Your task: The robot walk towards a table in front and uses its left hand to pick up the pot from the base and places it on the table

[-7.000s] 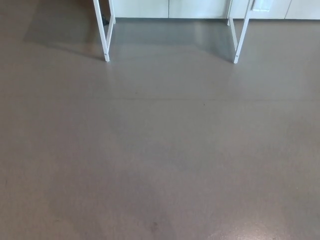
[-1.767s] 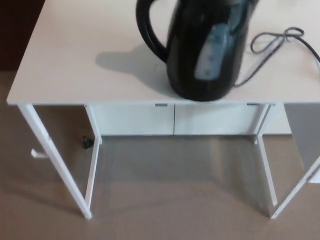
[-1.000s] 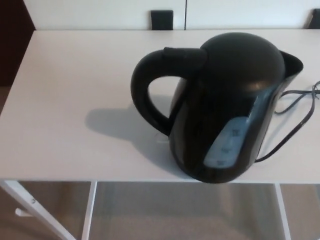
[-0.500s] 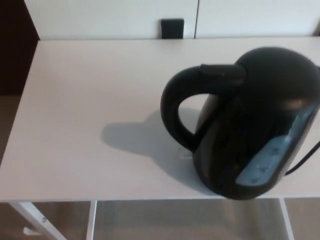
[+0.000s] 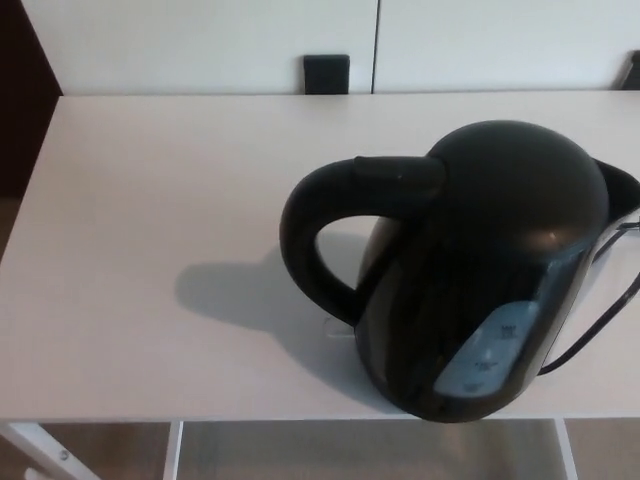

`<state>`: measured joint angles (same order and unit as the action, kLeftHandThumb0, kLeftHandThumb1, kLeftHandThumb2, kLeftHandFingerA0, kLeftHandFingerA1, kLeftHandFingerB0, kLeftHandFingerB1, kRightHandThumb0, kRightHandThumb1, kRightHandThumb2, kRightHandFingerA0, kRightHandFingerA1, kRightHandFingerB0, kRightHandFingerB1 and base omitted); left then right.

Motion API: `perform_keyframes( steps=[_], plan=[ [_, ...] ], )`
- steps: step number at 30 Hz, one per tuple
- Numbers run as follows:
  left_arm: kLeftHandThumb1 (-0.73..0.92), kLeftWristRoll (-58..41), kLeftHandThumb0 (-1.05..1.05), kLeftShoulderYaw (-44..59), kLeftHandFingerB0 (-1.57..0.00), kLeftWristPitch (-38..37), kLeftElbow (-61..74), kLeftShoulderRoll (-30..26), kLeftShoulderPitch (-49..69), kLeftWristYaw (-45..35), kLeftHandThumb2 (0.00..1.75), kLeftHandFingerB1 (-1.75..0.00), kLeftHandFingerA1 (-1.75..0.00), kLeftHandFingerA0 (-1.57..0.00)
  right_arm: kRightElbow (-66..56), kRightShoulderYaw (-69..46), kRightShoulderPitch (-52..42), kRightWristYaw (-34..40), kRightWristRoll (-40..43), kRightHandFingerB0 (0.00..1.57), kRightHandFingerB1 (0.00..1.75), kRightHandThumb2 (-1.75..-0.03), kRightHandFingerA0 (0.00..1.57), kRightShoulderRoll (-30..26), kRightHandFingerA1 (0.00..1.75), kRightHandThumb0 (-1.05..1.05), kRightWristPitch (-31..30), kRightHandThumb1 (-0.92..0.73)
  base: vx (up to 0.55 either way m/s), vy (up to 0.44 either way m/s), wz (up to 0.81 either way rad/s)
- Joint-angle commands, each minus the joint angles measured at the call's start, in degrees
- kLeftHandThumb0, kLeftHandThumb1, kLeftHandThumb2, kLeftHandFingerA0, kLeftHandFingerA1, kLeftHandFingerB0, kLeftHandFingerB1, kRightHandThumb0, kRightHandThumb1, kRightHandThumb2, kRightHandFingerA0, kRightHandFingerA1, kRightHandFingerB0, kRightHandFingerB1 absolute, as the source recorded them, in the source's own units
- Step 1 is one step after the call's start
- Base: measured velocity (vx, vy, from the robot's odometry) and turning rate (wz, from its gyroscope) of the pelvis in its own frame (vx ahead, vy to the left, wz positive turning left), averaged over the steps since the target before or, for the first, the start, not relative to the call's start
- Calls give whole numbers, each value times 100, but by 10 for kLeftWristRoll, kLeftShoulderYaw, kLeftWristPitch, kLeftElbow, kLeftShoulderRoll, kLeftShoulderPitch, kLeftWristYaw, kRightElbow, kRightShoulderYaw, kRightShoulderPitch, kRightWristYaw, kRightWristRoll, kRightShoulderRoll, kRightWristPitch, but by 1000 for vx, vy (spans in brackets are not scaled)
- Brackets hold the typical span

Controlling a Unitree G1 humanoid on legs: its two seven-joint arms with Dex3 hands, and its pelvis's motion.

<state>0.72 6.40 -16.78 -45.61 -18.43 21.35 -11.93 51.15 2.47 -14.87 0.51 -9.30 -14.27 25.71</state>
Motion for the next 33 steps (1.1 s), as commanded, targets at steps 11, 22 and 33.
perform_keyframes(
  steps=[11, 22, 33],
  plan=[
    [55, -139, -6, 269, -20, 39, -172, -194, -20, 34, 56, -29, -40, -27, 5, -6, 13, -3, 0, 48, 36, -57, 75, -12, 43, -37, -10, -53, 3, -46, 1],
    [41, -205, -9, 348, -4, 68, 295, -138, -95, 138, 85, -45, -47, -7, 17, -1, 36, 1, -6, 47, 35, -58, 73, -10, 44, -39, -11, -54, 0, 0, 0],
    [37, -204, -22, 43, -5, 189, 701, -62, -204, 82, 54, -40, -54, -16, 14, 3, 59, 9, -11, 48, 36, -58, 74, 1, 46, -40, -28, -54, 0, 0, 0]
  ],
)
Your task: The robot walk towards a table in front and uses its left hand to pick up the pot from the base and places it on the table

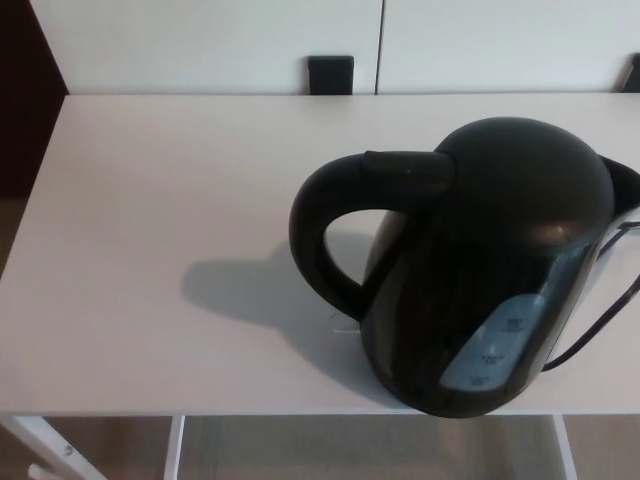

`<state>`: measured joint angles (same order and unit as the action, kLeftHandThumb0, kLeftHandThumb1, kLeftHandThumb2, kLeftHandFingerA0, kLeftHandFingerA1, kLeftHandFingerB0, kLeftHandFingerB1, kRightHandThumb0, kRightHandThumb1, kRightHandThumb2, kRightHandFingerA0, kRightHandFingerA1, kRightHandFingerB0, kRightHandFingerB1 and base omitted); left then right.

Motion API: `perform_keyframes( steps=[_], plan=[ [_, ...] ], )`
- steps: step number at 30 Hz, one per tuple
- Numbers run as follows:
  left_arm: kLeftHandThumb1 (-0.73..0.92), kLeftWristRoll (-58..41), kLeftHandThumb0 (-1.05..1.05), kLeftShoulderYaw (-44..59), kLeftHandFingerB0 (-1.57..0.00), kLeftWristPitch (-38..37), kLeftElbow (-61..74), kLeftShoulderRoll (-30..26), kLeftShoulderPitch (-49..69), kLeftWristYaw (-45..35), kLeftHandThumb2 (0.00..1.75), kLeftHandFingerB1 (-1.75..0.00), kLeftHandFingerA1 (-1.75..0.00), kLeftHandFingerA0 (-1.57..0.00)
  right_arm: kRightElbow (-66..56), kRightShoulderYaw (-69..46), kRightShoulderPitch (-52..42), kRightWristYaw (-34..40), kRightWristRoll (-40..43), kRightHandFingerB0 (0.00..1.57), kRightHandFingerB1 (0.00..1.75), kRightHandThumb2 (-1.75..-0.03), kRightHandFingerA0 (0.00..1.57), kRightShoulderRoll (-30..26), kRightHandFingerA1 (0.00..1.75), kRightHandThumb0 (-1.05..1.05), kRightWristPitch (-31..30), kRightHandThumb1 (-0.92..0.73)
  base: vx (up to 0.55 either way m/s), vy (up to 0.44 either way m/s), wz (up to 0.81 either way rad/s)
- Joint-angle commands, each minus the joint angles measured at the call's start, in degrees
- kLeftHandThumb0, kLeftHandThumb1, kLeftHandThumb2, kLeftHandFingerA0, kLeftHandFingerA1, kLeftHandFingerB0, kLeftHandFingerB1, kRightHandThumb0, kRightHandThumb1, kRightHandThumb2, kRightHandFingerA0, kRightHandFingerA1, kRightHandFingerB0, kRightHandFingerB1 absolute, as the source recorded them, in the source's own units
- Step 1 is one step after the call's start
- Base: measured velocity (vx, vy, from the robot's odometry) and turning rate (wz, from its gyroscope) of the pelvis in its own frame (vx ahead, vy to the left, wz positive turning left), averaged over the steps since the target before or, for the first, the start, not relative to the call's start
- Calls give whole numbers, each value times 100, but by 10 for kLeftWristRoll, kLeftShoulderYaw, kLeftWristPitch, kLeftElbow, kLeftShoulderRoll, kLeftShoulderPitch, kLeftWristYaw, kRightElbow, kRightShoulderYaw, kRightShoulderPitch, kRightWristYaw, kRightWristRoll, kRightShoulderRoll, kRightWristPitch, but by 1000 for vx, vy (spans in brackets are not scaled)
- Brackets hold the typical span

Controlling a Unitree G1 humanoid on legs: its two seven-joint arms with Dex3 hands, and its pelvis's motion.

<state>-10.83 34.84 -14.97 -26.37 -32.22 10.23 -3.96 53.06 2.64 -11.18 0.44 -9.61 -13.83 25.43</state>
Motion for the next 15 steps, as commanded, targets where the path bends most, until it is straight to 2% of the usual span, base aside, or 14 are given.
perform_keyframes(
  steps=[1, 2, 5, 6, 7, 12, 15],
  plan=[
    [37, -84, -22, -247, -5, 174, 510, 79, -97, 0, 54, -40, -54, -16, -4, 2, 23, 11, -8, 48, 36, -58, 74, -3, 46, -40, -26, -54, 0, 0, 0],
    [24, -73, -24, -283, 0, 199, 508, 90, -126, -14, 79, -51, -54, -4, -10, -1, 20, 6, -3, 47, 35, -57, 74, -2, 44, -38, -27, -54, 0, 0, 0],
    [20, -71, -23, -315, 0, 226, 501, 108, -158, -30, 77, -51, -54, -4, -16, -3, 16, 1, 2, 46, 35, -57, 73, -2, 44, -38, -26, -54, 0, 0, 0],
    [30, -50, -35, -337, -10, 235, 491, 119, -179, -38, 54, -39, -51, -14, -21, -5, 14, -1, 5, 46, 35, -57, 74, -2, 44, -38, -27, -54, 0, 0, 0],
    [11, -27, -21, -359, -7, 246, 478, 133, -201, -43, 74, -53, -55, -10, -21, -5, 15, -2, 7, 47, 35, -57, 75, -1, 44, -38, -26, -54, 0, 0, 0],
    [11, 42, -23, -416, -6, 278, 433, 178, -268, -36, 74, -52, -54, -9, -23, -8, 23, -2, 13, 46, 36, -56, 76, 3, 47, -35, -22, -54, 0, 0, 0],
    [12, 56, -25, -432, -6, 291, 429, 184, -277, -30, 75, -52, -53, -9, -25, -6, 22, -1, 9, 45, 36, -56, 75, 2, 46, -35, -24, -54, 0, 0, 0]
  ],
)
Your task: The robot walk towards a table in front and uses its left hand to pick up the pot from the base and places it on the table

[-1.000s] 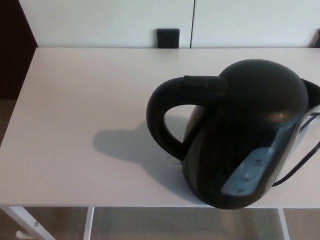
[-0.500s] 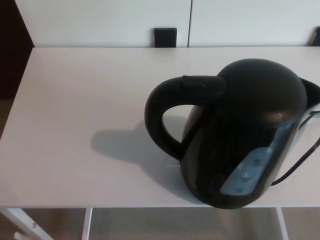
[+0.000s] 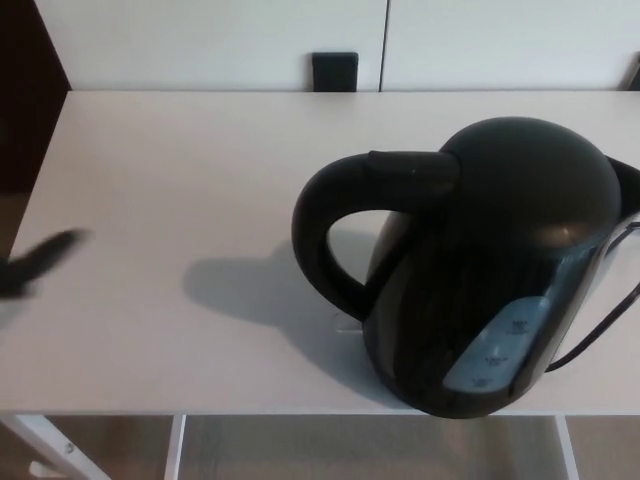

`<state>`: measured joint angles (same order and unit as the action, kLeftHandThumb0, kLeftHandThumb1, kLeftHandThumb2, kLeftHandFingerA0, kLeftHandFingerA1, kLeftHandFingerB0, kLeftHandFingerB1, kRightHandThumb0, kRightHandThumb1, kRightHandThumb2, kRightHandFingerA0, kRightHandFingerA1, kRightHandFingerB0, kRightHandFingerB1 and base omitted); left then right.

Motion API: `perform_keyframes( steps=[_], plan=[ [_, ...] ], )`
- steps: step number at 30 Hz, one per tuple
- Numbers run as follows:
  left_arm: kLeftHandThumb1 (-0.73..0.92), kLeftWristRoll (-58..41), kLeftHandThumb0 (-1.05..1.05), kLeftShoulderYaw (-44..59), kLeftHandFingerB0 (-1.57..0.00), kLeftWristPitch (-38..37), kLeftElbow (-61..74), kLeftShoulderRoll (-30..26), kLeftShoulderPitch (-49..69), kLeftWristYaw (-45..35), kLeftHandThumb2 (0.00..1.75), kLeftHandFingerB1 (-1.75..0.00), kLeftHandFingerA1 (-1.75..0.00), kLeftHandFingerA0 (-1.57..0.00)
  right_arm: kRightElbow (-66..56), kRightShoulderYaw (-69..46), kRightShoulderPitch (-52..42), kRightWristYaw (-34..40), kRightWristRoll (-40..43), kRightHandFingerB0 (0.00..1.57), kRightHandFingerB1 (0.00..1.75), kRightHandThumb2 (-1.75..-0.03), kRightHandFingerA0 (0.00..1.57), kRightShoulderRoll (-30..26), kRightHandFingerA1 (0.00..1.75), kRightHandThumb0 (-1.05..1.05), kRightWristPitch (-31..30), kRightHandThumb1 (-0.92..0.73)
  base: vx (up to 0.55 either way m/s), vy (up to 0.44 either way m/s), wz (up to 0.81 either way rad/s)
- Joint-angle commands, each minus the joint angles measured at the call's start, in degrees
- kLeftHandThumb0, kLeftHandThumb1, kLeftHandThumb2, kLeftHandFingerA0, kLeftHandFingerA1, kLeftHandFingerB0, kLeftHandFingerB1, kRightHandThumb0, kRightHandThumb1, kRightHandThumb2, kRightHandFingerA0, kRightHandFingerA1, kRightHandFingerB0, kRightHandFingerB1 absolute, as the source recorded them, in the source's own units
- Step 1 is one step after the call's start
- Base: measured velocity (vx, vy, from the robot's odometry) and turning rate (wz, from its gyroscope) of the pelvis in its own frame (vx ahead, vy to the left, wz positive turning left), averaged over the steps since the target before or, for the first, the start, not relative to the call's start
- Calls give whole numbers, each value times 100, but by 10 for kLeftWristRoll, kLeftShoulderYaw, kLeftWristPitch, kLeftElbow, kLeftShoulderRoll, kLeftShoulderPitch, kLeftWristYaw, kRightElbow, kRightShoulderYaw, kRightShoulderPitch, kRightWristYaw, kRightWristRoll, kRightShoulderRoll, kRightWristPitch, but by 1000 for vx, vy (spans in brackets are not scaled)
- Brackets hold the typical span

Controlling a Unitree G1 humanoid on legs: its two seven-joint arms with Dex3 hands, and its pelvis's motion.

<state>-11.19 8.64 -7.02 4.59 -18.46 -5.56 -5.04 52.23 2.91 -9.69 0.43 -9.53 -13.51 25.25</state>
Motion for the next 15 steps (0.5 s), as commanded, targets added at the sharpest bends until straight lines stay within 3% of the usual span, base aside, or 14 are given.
perform_keyframes(
  steps=[1, 2, 6, 7, 11, 14, 15],
  plan=[
    [34, 63, -37, -174, -16, 212, 115, 48, -123, -20, 50, -33, -42, -21, -19, -8, 8, 0, 8, 44, 35, -57, 75, -1, 44, -36, -24, -53, 0, 0, 0],
    [18, 68, -23, -183, -2, 212, 106, 53, -131, -20, 76, -49, -51, -5, -21, -7, 10, 0, 7, 37, 46, -77, 65, 1, 56, -45, -27, -45, 0, 0, 0],
    [21, 91, -24, -210, -2, 212, 86, 65, -144, -16, 78, -49, -51, -4, -31, -8, 10, 1, 8, 38, 47, -76, 67, 3, 57, -44, -37, -45, 0, 0, 0],
    [22, 90, -25, -214, 0, 217, 82, 69, -147, -15, 79, -49, -51, -3, -37, -8, 10, 2, 7, 45, 36, -56, 74, 3, 46, -36, -42, -54, 0, 0, 0],
    [22, 87, -27, -227, 0, 229, 76, 78, -148, -11, 80, -49, -51, -3, -32, -7, 15, 0, 7, 45, 37, -56, 73, 4, 46, -36, -39, -54, 0, 0, 0],
    [22, 95, -26, -236, 0, 234, 76, 79, -146, -7, 80, -49, -51, -4, -25, -2, 20, 9, -2, 46, 36, -58, 75, 5, 47, -39, -38, -54, 0, 0, 0],
    [39, 96, -37, -238, -16, 235, 76, 80, -146, -6, 51, -29, -40, -17, -26, -2, 20, 8, -1, 45, 36, -58, 74, 6, 46, -38, -39, -54, 0, 0, 0]
  ],
)
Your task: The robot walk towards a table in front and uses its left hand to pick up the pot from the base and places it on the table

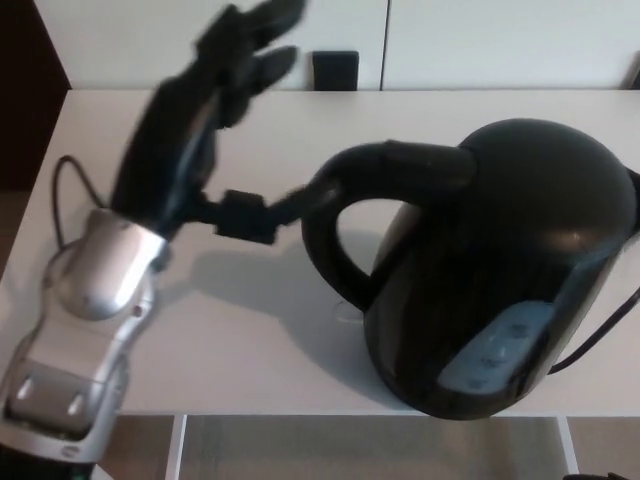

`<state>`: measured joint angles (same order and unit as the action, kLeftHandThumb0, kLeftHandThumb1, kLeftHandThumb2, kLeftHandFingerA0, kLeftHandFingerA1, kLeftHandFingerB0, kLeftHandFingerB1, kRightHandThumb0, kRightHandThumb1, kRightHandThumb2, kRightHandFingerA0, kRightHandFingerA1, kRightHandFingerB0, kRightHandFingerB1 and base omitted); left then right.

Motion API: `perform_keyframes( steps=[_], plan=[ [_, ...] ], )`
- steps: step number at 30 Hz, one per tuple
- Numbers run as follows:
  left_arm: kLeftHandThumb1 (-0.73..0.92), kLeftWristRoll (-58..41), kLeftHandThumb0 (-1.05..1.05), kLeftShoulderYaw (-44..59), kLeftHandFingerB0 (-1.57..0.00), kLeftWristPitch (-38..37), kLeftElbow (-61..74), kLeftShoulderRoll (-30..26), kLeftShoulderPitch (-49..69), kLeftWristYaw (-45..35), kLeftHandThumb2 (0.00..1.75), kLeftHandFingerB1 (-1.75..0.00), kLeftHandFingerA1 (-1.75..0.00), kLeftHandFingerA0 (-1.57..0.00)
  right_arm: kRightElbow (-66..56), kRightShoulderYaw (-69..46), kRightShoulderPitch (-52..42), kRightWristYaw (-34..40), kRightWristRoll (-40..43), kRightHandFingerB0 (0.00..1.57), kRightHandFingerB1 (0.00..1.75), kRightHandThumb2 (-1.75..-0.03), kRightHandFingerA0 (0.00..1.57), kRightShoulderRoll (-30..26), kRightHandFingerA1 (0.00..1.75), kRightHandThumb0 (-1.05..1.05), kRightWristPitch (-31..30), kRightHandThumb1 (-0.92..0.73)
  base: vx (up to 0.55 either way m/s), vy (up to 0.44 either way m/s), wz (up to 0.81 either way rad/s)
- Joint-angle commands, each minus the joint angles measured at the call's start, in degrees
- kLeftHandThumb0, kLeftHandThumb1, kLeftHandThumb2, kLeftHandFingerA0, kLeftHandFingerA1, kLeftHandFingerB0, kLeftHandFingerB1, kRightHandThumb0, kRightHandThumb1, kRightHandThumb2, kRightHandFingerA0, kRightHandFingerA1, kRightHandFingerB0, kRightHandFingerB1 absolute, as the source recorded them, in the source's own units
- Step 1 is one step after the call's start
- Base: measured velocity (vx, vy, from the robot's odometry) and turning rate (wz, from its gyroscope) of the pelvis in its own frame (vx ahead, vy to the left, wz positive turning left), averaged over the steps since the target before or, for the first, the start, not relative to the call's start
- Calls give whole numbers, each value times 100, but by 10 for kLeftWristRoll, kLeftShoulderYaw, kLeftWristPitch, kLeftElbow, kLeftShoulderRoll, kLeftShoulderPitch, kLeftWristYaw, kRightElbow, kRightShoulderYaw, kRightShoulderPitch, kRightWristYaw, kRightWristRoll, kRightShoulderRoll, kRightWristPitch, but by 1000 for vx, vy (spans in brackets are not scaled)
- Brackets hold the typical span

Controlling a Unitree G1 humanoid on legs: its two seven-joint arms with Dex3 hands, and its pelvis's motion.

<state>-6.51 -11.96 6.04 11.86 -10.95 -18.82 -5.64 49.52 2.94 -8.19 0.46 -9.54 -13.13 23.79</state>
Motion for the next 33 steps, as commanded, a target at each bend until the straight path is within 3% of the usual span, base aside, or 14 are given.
perform_keyframes(
  steps=[1, 3, 5, 6, 10, 11, 12, 17, 18, 23, 24, 29, 30, 33],
  plan=[
    [39, 50, -37, -33, -16, 106, 4, 5, -13, 1, 51, -29, -40, -17, 0, -2, 5, 7, -1, 45, 36, -58, 74, 3, 46, -38, -25, -54, 0, 0, 0],
    [25, 45, -25, -35, 0, 113, 11, 8, -8, -4, 81, -49, -51, -2, -7, -1, 3, 6, -1, 40, 47, -77, 67, 2, 57, -49, -30, -46, 0, 0, 0],
    [26, 43, -25, -35, 0, 119, 20, 5, -3, -8, 81, -49, -51, -2, -11, -1, 3, 5, 0, 46, 36, -57, 73, 1, 47, -38, -35, -55, 0, 0, 0],
    [26, 43, -24, -34, 0, 121, 21, 4, -3, -11, 81, -49, -51, -2, -11, -1, 4, 5, -1, 39, 47, -76, 67, 1, 57, -49, -36, -47, 0, 0, 0],
    [26, 41, -23, -28, 0, 131, 29, 3, 6, -16, 81, -48, -50, -2, -11, -3, 3, 1, 4, 37, 47, -77, 66, 3, 57, -44, -35, -46, 0, 0, 0],
    [26, 42, -23, -28, 0, 134, 31, 3, 7, -16, 81, -48, -50, -2, -10, -3, 3, 1, 5, 45, 35, -56, 74, 3, 46, -35, -34, -55, 0, 0, 0],
    [27, 44, -22, -27, 0, 143, 38, 2, 9, -18, 81, -48, -50, -2, -9, -4, 3, 0, 5, 39, 46, -75, 68, 3, 56, -46, -33, -46, 0, 0, 0],
    [27, 46, -22, -23, 0, 149, 45, 2, 14, -23, 81, -48, -50, -2, -8, 3, 4, 5, -5, 44, 35, -57, 72, 0, 45, -37, -32, -56, 0, 0, 0],
    [28, 46, -22, -22, 0, 148, 45, 1, 14, -25, 81, -48, -50, -2, -7, 3, 5, 6, -5, 39, 46, -76, 68, 1, 57, -47, -31, -47, 0, 0, 0],
    [32, 57, -20, -24, 0, 150, 38, 5, 6, -25, 83, -48, -50, -2, -11, -2, 7, 3, 3, 38, 47, -77, 67, 3, 57, -45, -39, -46, 0, 0, 0],
    [40, 59, -33, -25, -13, 154, 38, 6, 4, -24, 56, -32, -39, -16, -13, -3, 7, 2, 5, 45, 35, -57, 74, 4, 45, -36, -40, -52, 0, 0, 0],
    [39, 71, -37, -33, -12, 167, 26, 17, -10, -17, 58, -33, -42, -19, -20, -4, 6, 0, 6, 44, 35, -56, 74, 5, 46, -36, -43, -55, 0, 0, 0],
    [28, 80, -23, -39, -7, 165, 15, 25, -17, -11, 84, -51, -53, -11, -21, -2, 7, 2, 3, 37, 47, -77, 69, 5, 59, -47, -44, -45, 0, 0, 0],
    [40, 99, -46, -52, -18, 175, 1, 44, -26, 5, 65, -38, -49, -33, -25, -1, 7, 7, 0, 45, 35, -58, 73, 5, 47, -39, -47, -55, 0, 0, 0]
  ],
)
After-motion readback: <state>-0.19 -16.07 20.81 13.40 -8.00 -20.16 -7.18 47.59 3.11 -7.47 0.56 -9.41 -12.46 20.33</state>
